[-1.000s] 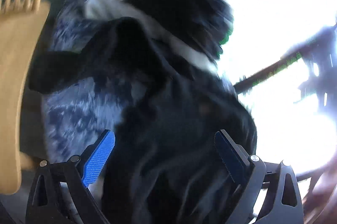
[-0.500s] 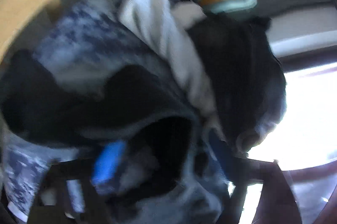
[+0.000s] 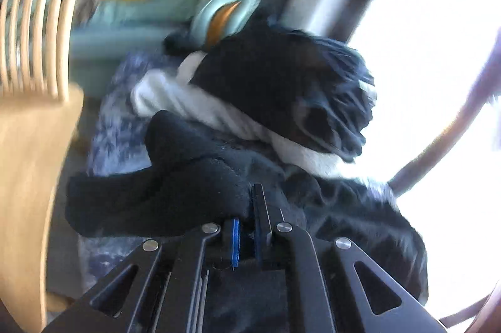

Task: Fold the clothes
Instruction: 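Grasp an edge of the black garment with the left tool, then lift the garment edge with the left tool while the right tool grasps another edge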

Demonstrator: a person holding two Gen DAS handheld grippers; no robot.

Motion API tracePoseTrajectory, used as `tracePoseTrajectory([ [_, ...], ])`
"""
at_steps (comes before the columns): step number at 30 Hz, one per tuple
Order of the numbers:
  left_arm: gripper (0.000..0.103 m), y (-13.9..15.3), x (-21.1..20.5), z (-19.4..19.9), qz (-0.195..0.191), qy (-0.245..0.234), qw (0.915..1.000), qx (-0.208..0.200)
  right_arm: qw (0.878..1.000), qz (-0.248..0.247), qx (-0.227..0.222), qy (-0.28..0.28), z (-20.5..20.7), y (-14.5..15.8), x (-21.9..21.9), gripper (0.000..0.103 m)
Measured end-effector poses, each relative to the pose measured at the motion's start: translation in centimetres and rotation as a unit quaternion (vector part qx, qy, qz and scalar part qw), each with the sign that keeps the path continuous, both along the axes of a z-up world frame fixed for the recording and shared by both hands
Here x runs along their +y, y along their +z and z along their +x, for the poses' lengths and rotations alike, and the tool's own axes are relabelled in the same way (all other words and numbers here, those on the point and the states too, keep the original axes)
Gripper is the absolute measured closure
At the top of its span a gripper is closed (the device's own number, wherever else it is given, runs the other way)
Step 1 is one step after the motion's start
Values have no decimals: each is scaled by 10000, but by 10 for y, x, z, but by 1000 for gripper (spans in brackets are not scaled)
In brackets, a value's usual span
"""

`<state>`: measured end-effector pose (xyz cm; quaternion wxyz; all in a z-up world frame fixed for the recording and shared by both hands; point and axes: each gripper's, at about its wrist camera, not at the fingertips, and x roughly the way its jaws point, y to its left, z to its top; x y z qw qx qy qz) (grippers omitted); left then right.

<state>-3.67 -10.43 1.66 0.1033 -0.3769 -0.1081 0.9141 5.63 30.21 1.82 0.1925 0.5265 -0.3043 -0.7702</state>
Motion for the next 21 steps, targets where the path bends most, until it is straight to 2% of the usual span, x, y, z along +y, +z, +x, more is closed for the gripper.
tracePoseTrajectory([
  [1, 96, 2, 13, 17, -389, -281, 9983, 336, 10000, 52, 64, -55, -1, 4, 4, 30],
  [3, 96, 6, 35, 45, -1016, -825, 9879, 836, 9996, 166, 150, -164, -5, 12, 14, 30],
  [4, 96, 1, 49, 66, -1484, -1266, 9744, 1117, 9994, 227, 167, -224, -8, 15, 19, 30],
  [5, 96, -5, 64, 86, -1944, -1701, 9560, 1392, 9990, 290, 181, -293, -10, 18, 24, 30],
  [6, 96, -11, 79, 107, -2395, -2129, 9326, 1660, 9986, 346, 192, -358, -12, 20, 29, 30],
  [7, 96, -22, 96, 131, -2894, -2673, 8998, 1875, 9982, 383, 195, -414, -14, 22, 32, 30],
  [9, 96, -41, 114, 160, -3453, -3263, 8561, 2035, 9974, 455, 199, -514, -18, 25, 40, 30],
  [10, 96, -56, 124, 175, -3785, -3604, 8269, 2075, 9973, 483, 194, -527, -20, 27, 42, 30],
  [12, 96, -68, 136, 194, -4108, -3913, 7964, 2094, 9969, 549, 179, -534, -27, 31, 44, 30],
  [13, 96, -78, 142, 204, -4295, -4064, 7784, 2107, 9968, 600, 194, -496, -31, 34, 44, 30],
  [15, 96, -92, 146, 211, -4589, -4163, 7541, 2178, 9964, 710, 231, -409, -42, 42, 43, 30],
  [16, 96, -103, 148, 217, -4834, -4180, 7354, 2254, 9960, 792, 270, -325, -50, 48, 41, 30],
  [18, 96, -117, 152, 225, -5138, -4206, 7101, 2342, 9947, 954, 342, -152, -68, 59, 34, 30],
  [20, 96, -131, 153, 237, -5432, -4255, 6806, 2463, 9930, 1134, 341, 39, -88, 68, 27, 30],
  [21, 96, -133, 154, 242, -5522, -4250, 6721, 2503, 9916, 1248, 307, 125, -101, 72, 21, 30],
])
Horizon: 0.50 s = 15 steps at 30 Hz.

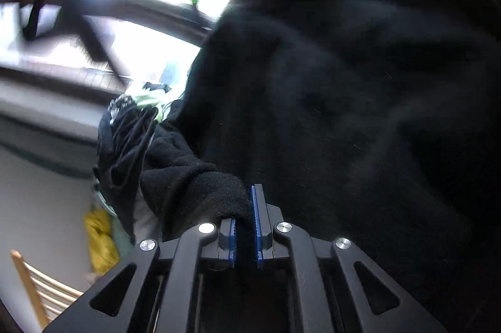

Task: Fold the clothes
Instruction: 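Lift the garment edge with the left tool while the right tool grasps another edge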

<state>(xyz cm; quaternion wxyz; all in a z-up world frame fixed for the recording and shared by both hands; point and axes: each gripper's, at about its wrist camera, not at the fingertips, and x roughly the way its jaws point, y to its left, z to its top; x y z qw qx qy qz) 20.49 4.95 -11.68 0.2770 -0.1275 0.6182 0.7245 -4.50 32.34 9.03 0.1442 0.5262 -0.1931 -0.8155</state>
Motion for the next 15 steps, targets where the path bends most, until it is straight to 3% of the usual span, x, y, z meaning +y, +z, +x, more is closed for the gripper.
tracePoseTrajectory([
  [5, 96, -11, 1, 7, -187, -193, 9983, 521, 9971, 606, -345, 295, -68, 9, -38, 29],
  [8, 96, -13, 2, 5, -169, -237, 9975, 648, 9886, 1189, -915, 116, -107, 5, -60, 29],
  [14, 97, -13, 2, 5, -30, -265, 9969, 734, 9778, 1609, -1343, 21, -158, 11, -97, 29],
  [15, 98, -13, 2, 5, -12, -267, 9969, 738, 9719, 1875, -1425, 69, -166, 8, -107, 29],
])
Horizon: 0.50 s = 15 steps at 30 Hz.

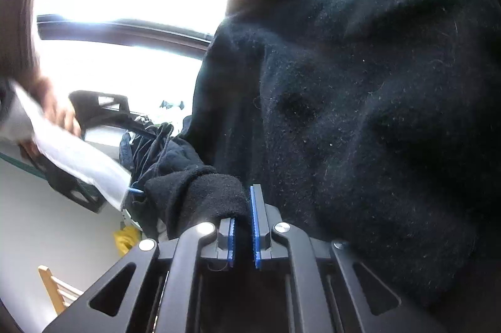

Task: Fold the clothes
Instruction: 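Lift the garment edge with the left tool while the right tool grasps another edge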

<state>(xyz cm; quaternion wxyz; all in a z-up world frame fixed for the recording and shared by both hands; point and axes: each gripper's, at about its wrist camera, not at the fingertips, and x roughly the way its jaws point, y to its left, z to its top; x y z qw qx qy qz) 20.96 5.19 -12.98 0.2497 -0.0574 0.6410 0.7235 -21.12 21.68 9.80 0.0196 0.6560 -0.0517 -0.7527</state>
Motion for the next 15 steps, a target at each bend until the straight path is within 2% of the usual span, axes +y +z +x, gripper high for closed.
tracePoseTrajectory([
  [2, 98, 0, 0, 2, 31, -4, 10000, 9, 9965, 775, -248, 199, -14, -12, -20, 29],
  [4, 98, 2, 0, 0, 64, 8, 10000, 20, 9921, 1159, -329, 345, -19, -19, -33, 29],
  [9, 97, 0, -1, -1, 80, 4, 10000, 44, 9841, 1569, -288, 785, -19, -20, -63, 29],
  [12, 97, -1, -2, 1, 88, 1, 10000, 42, 9745, 1890, -512, 1094, -18, -31, -77, 29],
  [15, 97, -1, -3, 1, 101, -5, 9999, 53, 9670, 2158, -782, 1108, -21, -47, -76, 32],
])
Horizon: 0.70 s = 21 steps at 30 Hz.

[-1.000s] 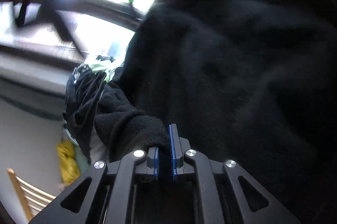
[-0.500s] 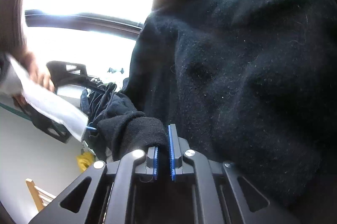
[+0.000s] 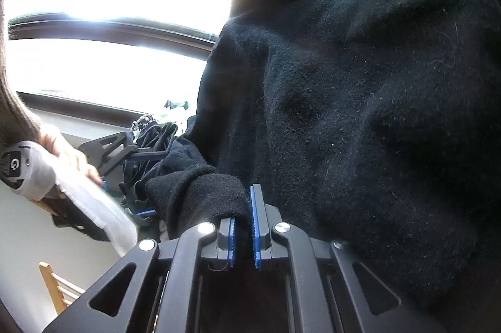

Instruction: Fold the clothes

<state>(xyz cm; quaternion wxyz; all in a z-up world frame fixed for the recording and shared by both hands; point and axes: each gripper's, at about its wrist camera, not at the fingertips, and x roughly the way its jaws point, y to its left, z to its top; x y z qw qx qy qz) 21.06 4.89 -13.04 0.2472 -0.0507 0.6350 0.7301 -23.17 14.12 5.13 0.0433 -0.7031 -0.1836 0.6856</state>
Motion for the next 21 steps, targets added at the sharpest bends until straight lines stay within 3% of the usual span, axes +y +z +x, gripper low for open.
tracePoseTrajectory([
  [1, 97, 0, 0, 1, 6, 2, 10000, 3, 10000, 47, -64, -17, 0, -5, 3, 34],
  [3, 97, 0, -1, 2, 38, -82, 10000, -29, 9998, 114, -174, -13, 2, -14, 10, 64],
  [5, 97, 0, -2, 2, 54, -89, 9999, -47, 9997, 6, -234, -48, 7, -16, 20, 85],
  [9, 97, 2, -3, -1, 93, -97, 9998, -130, 9959, -751, -170, -469, 14, -2, 56, 92],
  [12, 95, 8, -5, -5, 181, -51, 9993, -314, 9838, -1569, 5, -865, 22, 16, 90, 93],
  [15, 95, 20, -8, -16, 405, 110, 9973, -608, 9606, -2527, 258, -1126, 33, 33, 123, 93],
  [17, 95, 34, -11, -29, 679, 303, 9942, -783, 9361, -3251, 510, -1239, 41, 43, 146, 94],
  [19, 95, 48, -16, -48, 911, 585, 9923, -602, 9120, -3818, 803, -1268, 46, 60, 156, 94],
  [21, 95, 55, -20, -68, 931, 902, 9914, -163, 8888, -4243, 1151, -1291, 49, 72, 172, 94],
])
